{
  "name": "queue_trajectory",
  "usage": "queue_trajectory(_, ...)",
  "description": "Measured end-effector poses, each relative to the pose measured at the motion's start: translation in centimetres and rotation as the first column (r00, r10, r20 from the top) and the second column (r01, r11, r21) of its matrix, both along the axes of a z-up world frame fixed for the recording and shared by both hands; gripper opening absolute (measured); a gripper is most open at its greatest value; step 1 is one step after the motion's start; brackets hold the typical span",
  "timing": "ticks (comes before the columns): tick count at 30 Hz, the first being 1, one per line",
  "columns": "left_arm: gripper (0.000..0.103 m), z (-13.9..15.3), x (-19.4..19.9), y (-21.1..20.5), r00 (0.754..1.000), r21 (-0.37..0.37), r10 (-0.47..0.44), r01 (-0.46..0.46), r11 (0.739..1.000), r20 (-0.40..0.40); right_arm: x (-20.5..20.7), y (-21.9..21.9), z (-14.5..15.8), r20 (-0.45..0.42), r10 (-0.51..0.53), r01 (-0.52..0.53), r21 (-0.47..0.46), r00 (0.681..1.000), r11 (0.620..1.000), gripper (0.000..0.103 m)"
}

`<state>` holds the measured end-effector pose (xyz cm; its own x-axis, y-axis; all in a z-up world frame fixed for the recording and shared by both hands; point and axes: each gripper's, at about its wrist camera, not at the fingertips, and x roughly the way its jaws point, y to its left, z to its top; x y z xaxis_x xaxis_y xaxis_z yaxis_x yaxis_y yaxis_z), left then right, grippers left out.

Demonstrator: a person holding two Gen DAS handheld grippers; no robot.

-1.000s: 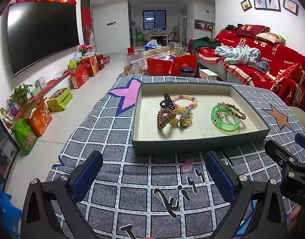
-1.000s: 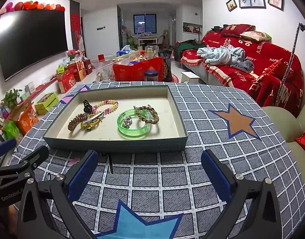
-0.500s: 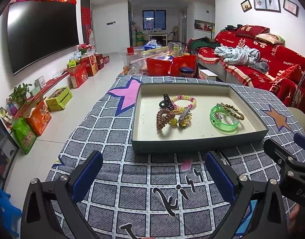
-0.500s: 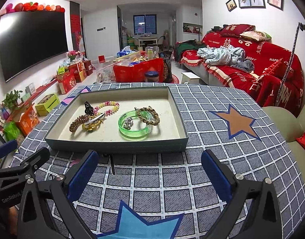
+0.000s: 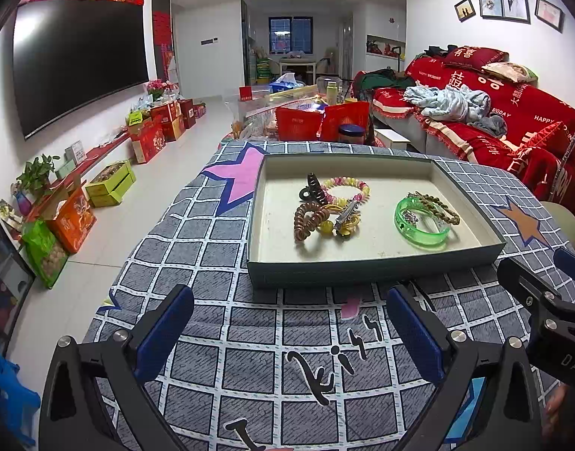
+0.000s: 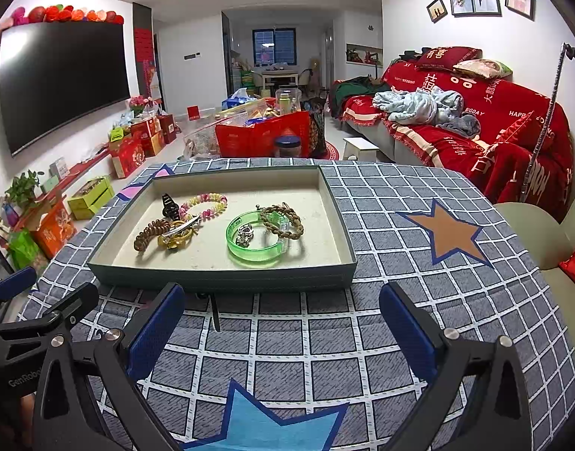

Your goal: Organize jewelry

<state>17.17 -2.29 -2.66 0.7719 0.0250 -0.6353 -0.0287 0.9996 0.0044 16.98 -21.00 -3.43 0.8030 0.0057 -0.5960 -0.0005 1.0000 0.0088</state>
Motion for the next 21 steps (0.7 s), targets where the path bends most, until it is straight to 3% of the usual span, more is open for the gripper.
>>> queue_trajectory(21, 0.103, -0.16, -0.03, -0.13, 1.0, 0.0, 0.0, 0.0, 1.0, -0.006, -0.01, 0.15, 0.11, 0.0, 0.002, -0.002, 0.002, 1.0, 1.0, 0.103)
